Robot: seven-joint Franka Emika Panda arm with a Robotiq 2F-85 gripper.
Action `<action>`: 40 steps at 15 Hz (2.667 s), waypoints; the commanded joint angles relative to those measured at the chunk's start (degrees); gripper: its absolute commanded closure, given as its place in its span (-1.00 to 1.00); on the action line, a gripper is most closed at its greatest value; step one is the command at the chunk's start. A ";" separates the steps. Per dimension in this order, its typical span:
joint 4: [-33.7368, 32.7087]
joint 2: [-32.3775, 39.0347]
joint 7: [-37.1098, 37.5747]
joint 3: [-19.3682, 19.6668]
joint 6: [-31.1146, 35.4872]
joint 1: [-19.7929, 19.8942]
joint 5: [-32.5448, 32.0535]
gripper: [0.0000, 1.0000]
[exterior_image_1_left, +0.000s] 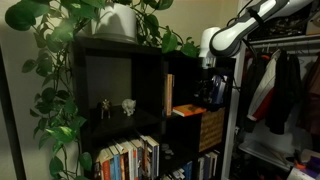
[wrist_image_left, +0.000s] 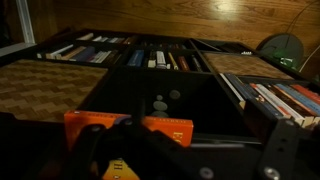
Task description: Move the orange book from the top middle compartment to the top right compartment
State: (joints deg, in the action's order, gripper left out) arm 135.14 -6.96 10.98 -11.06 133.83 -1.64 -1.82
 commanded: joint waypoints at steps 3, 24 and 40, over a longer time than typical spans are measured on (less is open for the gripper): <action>2.15 -2.12 1.73 0.18 2.13 -1.40 -9.90 -1.00; 10.23 2.49 23.03 -2.38 19.26 -1.11 -55.67 -1.00; -0.94 18.39 32.64 -0.76 19.48 -1.18 -74.05 -1.00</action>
State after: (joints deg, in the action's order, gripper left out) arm 137.11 7.69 40.06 -12.62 152.99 -2.71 -71.24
